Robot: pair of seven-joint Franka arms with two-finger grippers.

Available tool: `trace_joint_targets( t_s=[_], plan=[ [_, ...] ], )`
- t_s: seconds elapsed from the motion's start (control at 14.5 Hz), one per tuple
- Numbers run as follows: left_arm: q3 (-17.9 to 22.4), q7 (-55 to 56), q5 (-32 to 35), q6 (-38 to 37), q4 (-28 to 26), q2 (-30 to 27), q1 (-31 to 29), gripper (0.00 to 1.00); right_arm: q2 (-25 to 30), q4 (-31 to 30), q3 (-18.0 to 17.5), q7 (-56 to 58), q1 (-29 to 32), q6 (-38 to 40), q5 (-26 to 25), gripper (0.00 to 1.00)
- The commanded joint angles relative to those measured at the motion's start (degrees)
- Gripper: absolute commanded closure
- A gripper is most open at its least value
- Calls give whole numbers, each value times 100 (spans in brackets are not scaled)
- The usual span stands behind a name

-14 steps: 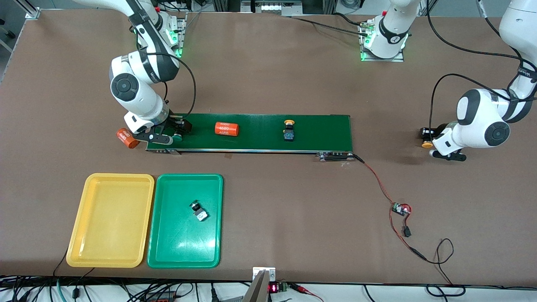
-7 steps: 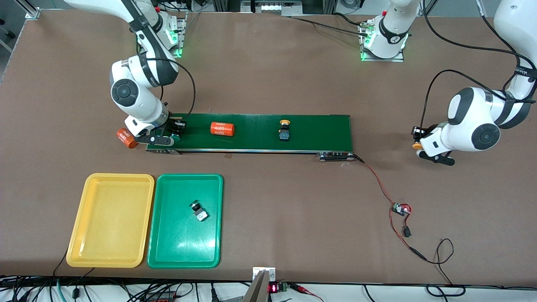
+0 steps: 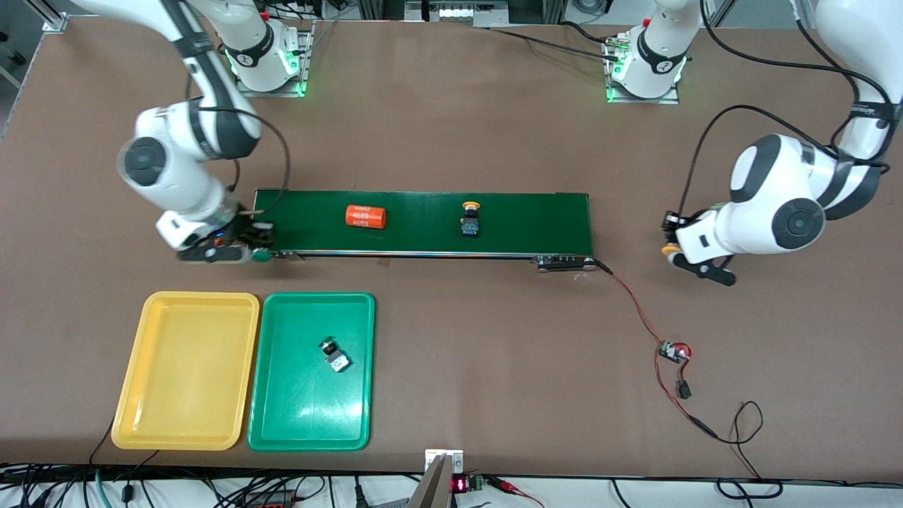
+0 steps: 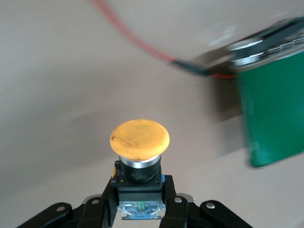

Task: Sort buttons by color to trays
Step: 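Place the orange button on the belt while the right gripper lifts the green button, then drop the green button into the green tray while the left gripper withdraws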

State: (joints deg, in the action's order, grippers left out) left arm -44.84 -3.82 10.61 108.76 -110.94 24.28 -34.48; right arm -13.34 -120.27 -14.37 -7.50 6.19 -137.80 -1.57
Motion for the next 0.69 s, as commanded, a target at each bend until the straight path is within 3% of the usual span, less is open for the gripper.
trace_joint_targets(
  t_s=[0.0, 0.14, 0.35, 0.62],
  plan=[
    [37, 686, -419, -110, 81, -143, 659, 97, -527, 1055, 13, 537, 224, 149, -54, 89],
    [46, 1258, -822, -22, 107, 32, 985, 97, -966, 1723, 101, 583, 198, 140, -80, 89],
    [98, 1890, -850, 372, 230, 278, 1434, 97, -1722, 2594, 110, 626, 172, 131, -142, 87],
    [98, 2578, -964, 497, 187, 464, 1637, 96, -2435, 3280, 232, 600, -38, 70, -159, 87]
  ],
)
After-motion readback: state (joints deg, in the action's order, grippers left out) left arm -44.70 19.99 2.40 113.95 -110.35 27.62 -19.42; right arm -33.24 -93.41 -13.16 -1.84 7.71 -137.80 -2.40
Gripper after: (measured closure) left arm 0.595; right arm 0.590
